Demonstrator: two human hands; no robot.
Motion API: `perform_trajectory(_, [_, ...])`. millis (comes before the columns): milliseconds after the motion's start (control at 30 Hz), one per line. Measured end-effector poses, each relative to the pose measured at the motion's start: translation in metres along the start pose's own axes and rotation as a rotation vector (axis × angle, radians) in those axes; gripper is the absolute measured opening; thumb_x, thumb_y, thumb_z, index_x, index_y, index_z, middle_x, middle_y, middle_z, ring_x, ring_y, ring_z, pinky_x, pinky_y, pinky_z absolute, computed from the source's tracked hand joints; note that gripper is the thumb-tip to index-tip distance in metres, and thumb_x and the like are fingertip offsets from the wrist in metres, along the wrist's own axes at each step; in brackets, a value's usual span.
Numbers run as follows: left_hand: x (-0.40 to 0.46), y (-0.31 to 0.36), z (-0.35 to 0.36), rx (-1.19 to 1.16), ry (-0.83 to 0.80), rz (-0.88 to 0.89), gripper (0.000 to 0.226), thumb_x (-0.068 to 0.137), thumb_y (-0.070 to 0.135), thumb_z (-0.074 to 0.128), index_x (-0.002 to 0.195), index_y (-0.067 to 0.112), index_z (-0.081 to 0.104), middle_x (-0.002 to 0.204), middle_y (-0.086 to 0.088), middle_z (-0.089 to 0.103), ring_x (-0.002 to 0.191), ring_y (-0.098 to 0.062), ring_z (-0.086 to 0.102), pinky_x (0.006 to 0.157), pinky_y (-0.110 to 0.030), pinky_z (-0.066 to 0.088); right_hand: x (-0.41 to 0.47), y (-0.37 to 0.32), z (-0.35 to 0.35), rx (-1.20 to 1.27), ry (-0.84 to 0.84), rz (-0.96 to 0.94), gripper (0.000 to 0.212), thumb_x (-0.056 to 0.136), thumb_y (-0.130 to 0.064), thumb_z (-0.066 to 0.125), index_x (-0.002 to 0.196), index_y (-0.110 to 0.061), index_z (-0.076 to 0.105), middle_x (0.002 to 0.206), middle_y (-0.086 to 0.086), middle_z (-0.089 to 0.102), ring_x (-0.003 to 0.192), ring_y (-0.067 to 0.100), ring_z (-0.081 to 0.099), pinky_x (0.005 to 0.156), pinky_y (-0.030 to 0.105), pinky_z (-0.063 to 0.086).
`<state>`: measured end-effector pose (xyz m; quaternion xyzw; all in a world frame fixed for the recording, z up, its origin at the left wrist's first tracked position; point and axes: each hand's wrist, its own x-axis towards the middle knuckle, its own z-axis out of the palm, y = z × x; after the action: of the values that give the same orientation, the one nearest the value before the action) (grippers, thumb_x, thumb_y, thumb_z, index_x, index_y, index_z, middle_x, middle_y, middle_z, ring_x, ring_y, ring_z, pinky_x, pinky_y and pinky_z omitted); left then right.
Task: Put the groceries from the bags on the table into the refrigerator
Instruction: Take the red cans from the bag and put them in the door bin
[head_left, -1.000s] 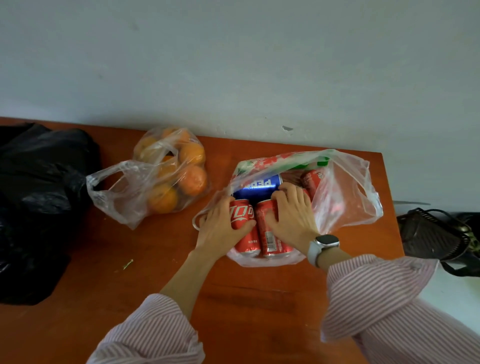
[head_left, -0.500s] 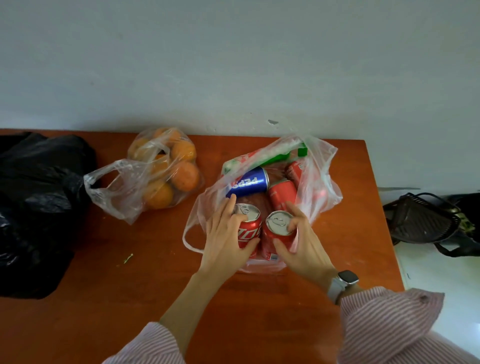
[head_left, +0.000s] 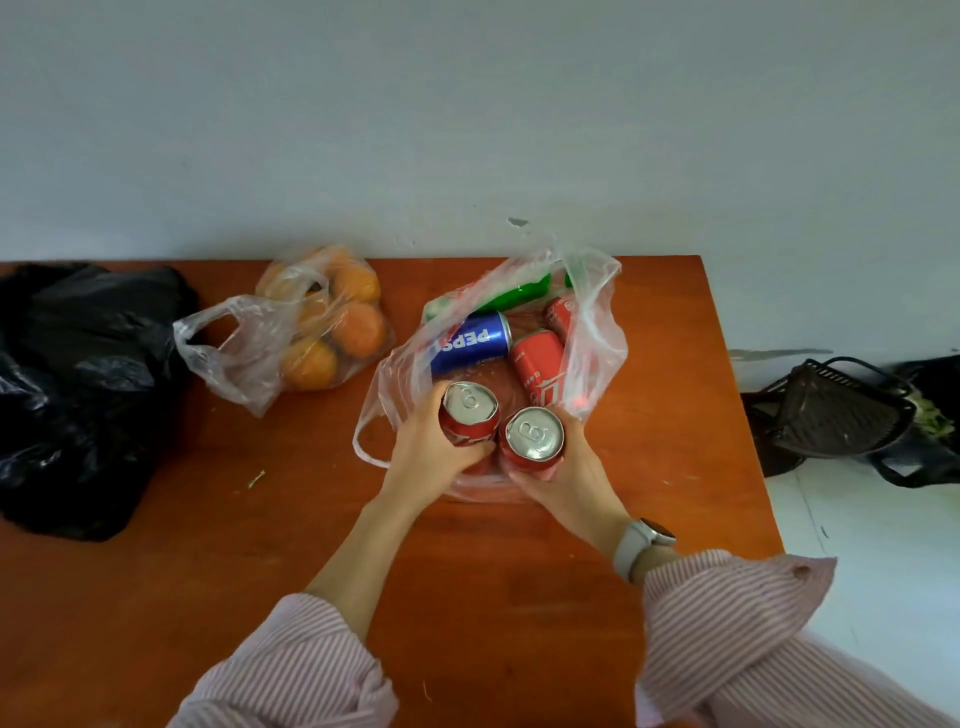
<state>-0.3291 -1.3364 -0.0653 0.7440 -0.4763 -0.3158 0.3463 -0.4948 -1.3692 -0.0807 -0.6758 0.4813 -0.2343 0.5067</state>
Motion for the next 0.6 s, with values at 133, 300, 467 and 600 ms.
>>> perform_trajectory(133, [-0.016, 0.014, -0.012, -0.132, 0.176, 0.007, 0.068, 0.062, 0.015, 0.083, 0.116, 0.029, 0.044, 0.101, 0.03, 0.048, 0.092, 0.023, 0.048, 0.078, -0.003, 0.041, -0.015, -0.011, -0.011, 0.093, 0.111, -0.054, 0.068, 0.069, -0.021, 0.08, 0.108, -0.046, 0.031, 0.109, -0.025, 0.047, 0.098, -0.021, 0.048, 0.078, -0.002, 0.038])
perform_trajectory(300, [-0.048, 0.042, -0.023, -0.611, 0.259, -0.055, 0.074, 0.066, 0.018, 0.074, 0.131, 0.019, 0.038, 0.118, 0.006, 0.054, 0.105, -0.009, 0.056, 0.071, -0.009, 0.051, -0.051, -0.03, -0.028, 0.276, 0.286, -0.124, 0.074, 0.066, -0.018, 0.079, 0.121, -0.033, 0.032, 0.116, -0.017, 0.046, 0.106, -0.01, 0.051, 0.087, 0.006, 0.042])
perform_trajectory(467, [-0.095, 0.058, -0.009, -0.619, 0.045, 0.031, 0.056, 0.071, 0.015, 0.071, 0.117, 0.032, 0.042, 0.111, 0.01, 0.055, 0.1, -0.009, 0.057, 0.077, -0.019, 0.05, -0.118, -0.024, -0.036, 0.262, 0.385, -0.071, 0.077, 0.068, -0.015, 0.079, 0.123, -0.034, 0.029, 0.118, -0.018, 0.045, 0.109, -0.005, 0.049, 0.088, 0.01, 0.044])
perform_trajectory(600, [-0.147, 0.047, 0.015, -0.468, -0.176, 0.085, 0.057, 0.071, 0.006, 0.074, 0.114, 0.029, 0.046, 0.111, 0.005, 0.057, 0.101, -0.011, 0.057, 0.083, -0.022, 0.048, -0.199, 0.0, -0.023, 0.262, 0.519, 0.064, 0.077, 0.069, -0.02, 0.077, 0.127, -0.032, 0.027, 0.118, -0.017, 0.046, 0.108, -0.001, 0.049, 0.082, 0.011, 0.045])
